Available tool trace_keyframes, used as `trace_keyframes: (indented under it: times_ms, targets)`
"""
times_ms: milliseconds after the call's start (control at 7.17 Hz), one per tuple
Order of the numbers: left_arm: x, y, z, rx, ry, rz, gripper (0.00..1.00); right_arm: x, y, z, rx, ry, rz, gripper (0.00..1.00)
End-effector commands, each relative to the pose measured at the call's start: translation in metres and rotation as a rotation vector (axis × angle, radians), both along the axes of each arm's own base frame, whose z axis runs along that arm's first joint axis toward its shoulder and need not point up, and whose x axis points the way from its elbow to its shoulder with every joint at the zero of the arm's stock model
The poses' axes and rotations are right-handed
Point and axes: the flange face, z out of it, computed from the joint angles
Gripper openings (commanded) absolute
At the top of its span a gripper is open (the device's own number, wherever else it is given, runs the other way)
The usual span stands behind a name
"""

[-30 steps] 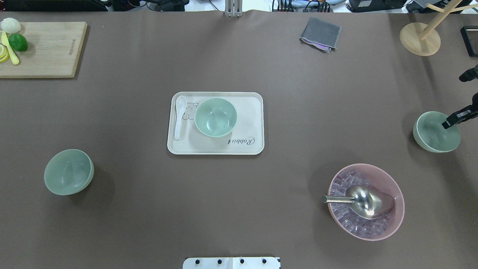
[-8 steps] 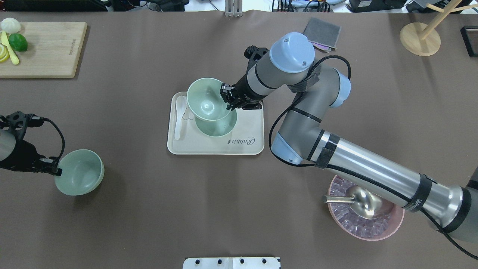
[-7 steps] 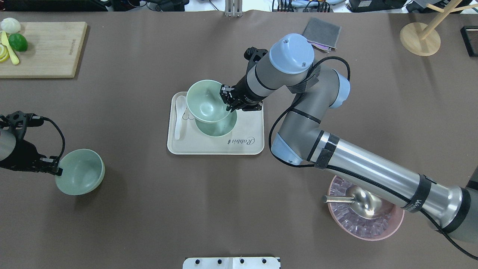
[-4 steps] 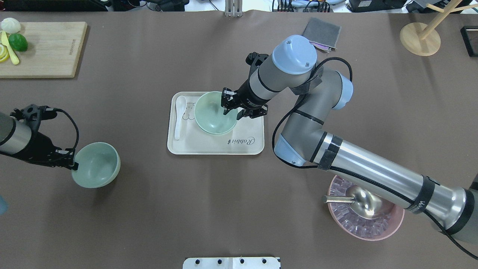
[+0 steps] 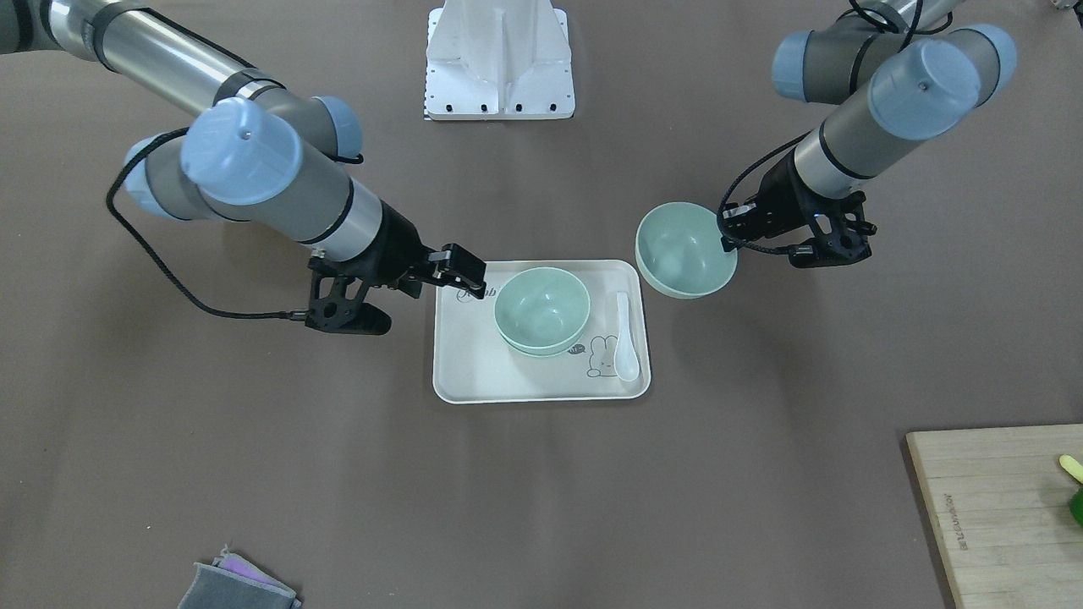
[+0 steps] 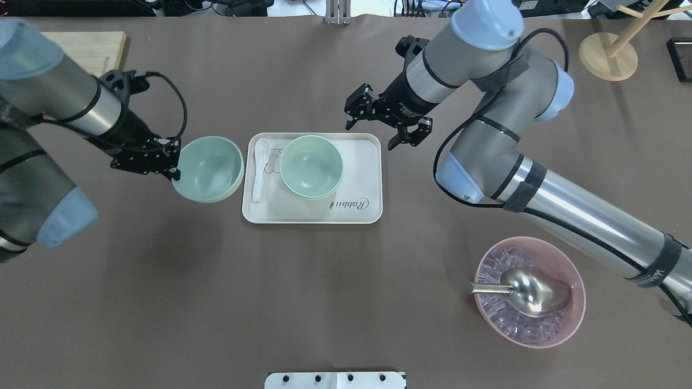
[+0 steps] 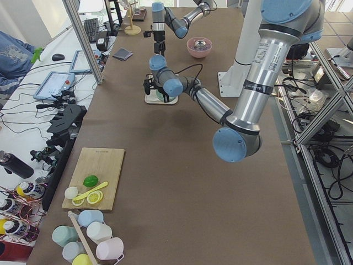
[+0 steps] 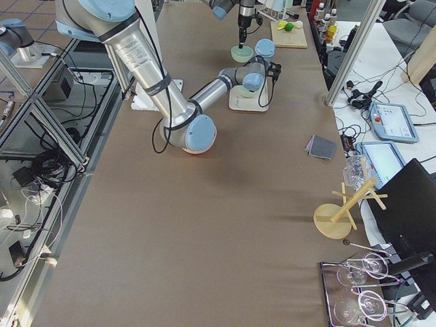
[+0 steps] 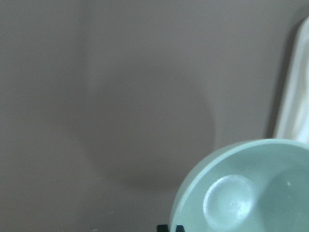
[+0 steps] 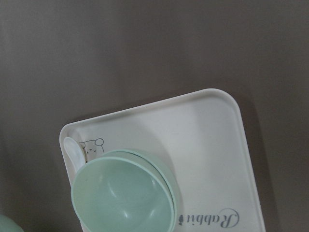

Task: Stack green bowls together

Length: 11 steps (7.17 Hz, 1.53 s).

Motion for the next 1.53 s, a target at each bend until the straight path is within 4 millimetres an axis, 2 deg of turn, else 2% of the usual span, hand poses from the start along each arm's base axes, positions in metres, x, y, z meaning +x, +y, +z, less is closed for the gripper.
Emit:
trace_keyframes:
  times_ms: [0,140,279,419,558,837,977,1116,1256,1395]
  targets:
    - [0.009,-0.036,-0.062,-0.017,0.036,-0.034,0.00,0.086,-0.015,0.062,0.055,0.011,-0.004,1.00]
    - [0.028,-0.043,-0.064,0.010,0.071,-0.024,0.00,0.119,-0.024,0.093,0.077,0.026,-0.003,1.00]
    - [0.061,-0.051,-0.063,0.007,0.119,-0.033,0.00,0.147,-0.030,0.120,0.112,0.046,0.004,1.00]
    - [0.084,-0.067,-0.061,-0.004,0.138,-0.040,0.00,0.168,-0.029,0.151,0.135,0.072,0.006,1.00]
    - [0.104,-0.056,-0.060,-0.005,0.138,-0.009,0.00,0.190,-0.026,0.179,0.160,0.096,0.009,1.00]
    - [0.128,-0.040,-0.069,-0.004,0.142,0.029,0.00,0.213,-0.024,0.207,0.184,0.121,0.008,1.00]
    - [0.134,-0.037,-0.065,-0.008,0.137,0.039,0.00,0.215,-0.022,0.213,0.181,0.125,0.007,1.00]
    - [0.144,-0.034,-0.065,-0.005,0.131,0.045,0.74,0.214,-0.021,0.216,0.177,0.128,0.002,1.00]
    - [0.143,-0.036,-0.067,0.019,0.125,0.021,0.98,0.216,-0.021,0.217,0.175,0.128,0.006,1.00]
    - [0.142,-0.037,-0.068,0.018,0.126,0.018,0.99,0.218,-0.021,0.218,0.175,0.131,0.009,1.00]
